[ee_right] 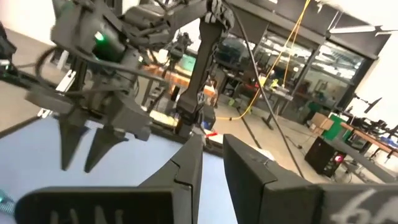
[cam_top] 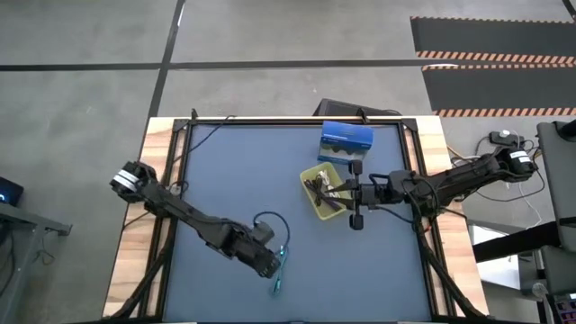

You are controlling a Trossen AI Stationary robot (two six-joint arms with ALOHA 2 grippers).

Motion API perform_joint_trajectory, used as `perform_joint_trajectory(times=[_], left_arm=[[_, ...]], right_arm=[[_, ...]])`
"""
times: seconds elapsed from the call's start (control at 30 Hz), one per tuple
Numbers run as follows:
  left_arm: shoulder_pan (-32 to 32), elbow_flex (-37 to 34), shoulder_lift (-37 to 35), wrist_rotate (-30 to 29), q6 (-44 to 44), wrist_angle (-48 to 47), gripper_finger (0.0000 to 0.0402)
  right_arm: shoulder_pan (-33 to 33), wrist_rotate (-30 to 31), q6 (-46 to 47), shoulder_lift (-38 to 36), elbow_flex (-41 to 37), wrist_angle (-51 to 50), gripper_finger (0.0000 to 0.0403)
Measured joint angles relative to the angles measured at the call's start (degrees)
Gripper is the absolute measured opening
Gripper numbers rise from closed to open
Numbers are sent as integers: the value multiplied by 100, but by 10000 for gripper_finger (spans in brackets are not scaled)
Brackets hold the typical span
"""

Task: Pick and place USB-C Cables
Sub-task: Put the light blue charger cable into the yellow bin

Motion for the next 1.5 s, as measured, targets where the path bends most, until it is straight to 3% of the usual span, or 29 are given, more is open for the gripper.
perform_joint_trajectory(times=[0.3, 0.67, 0.83, 1.13, 1.5], left_arm=[[-393, 101, 465, -571, 1654, 240, 147], [-294, 69, 595, -1811, 626, 630, 147], [-277, 222, 901, -1736, 166, 1421, 147], [-393, 467, 1453, -1430, -678, 1132, 147], [-437, 425, 1529, -1265, -846, 706, 147]], right_arm=[[0, -2, 195, 33, -4, -81, 57], [-19, 12, -67, 55, -4, -73, 57], [-24, 42, 122, 55, -4, -137, 57], [-26, 45, 193, 62, -9, -200, 57], [-87, 149, 196, 64, -7, -200, 57]])
